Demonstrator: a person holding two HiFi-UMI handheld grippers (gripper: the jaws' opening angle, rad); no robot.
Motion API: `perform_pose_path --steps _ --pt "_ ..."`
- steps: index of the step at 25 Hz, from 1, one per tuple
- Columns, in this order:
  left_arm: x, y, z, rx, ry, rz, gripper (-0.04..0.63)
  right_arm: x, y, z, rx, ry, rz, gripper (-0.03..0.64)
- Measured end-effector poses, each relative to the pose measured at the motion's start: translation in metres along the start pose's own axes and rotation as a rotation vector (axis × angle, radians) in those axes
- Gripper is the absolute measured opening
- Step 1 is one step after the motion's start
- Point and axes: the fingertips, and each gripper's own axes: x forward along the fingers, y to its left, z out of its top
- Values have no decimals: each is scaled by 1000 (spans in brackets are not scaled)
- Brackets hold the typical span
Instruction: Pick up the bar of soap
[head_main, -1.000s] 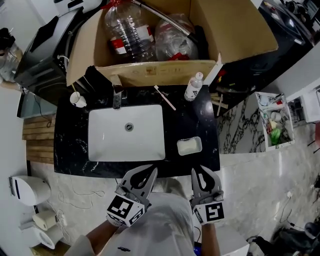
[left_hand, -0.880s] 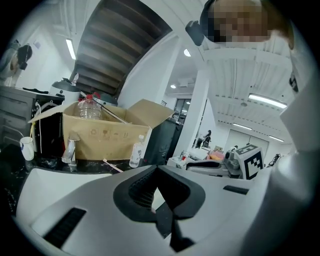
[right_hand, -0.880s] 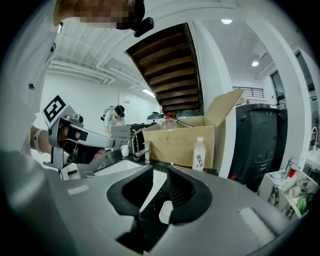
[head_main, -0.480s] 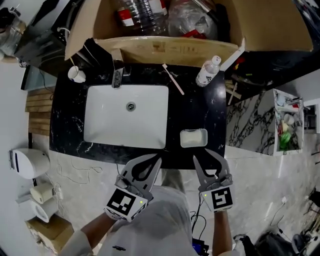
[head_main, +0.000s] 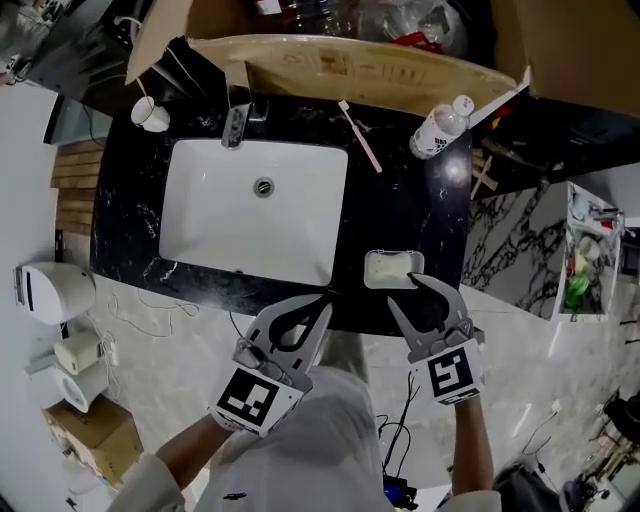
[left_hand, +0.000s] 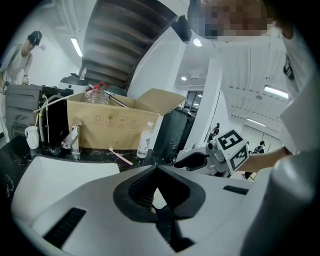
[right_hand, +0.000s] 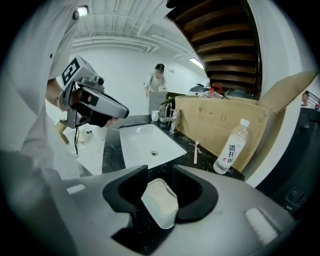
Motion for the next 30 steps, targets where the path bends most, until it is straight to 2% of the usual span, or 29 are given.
perform_pose_path --steps 8,15,21,30 --pt "14 7 -10 -22 12 24 0 29 -2 -21 -166 123 117 189" --pt "28 13 -20 -9 12 41 0 52 1 -50 -296 255 256 199" --pt "34 17 -29 -16 16 49 0 65 10 -65 -349 309 342 199" --pt "36 24 -35 -57 17 70 0 80 11 -87 -383 400 399 199"
